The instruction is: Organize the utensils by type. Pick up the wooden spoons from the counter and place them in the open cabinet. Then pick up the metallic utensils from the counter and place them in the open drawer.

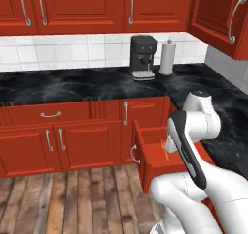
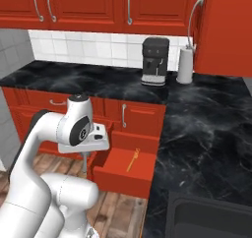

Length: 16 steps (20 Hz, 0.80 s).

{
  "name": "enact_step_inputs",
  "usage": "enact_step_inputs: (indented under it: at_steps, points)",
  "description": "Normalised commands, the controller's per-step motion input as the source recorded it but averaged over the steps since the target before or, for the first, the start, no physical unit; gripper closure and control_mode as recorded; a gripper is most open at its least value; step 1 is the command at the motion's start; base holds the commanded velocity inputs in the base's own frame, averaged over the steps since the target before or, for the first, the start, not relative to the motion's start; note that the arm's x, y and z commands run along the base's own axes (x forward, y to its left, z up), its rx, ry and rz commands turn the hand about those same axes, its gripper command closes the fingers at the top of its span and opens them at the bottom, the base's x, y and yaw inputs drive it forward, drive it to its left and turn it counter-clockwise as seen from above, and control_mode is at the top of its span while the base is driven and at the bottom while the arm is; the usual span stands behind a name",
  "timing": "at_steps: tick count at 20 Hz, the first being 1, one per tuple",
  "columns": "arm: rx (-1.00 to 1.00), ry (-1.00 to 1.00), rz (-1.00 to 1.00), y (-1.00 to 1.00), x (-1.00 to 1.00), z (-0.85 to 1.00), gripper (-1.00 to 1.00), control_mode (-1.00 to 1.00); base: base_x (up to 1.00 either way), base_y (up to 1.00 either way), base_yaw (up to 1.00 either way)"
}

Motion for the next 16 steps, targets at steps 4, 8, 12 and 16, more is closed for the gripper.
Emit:
enact_step_inputs:
  at_steps: [4, 8, 12, 16]
  points:
    - [0.0, 0.0, 0.0, 0.0, 0.0, 0.0, 1.0, 1.0, 0.27, -0.46, 0.09]
    - [0.0, 0.0, 0.0, 0.0, 0.0, 0.0, 1.0, 1.0, 0.26, -0.21, 0.07]
    - [0.0, 0.0, 0.0, 0.0, 0.0, 0.0, 1.0, 1.0, 0.06, -0.09, 0.0]
    - [0.0, 0.0, 0.0, -0.02, 0.0, 0.0, 1.0, -1.0, 0.0, -0.01, 0.0]
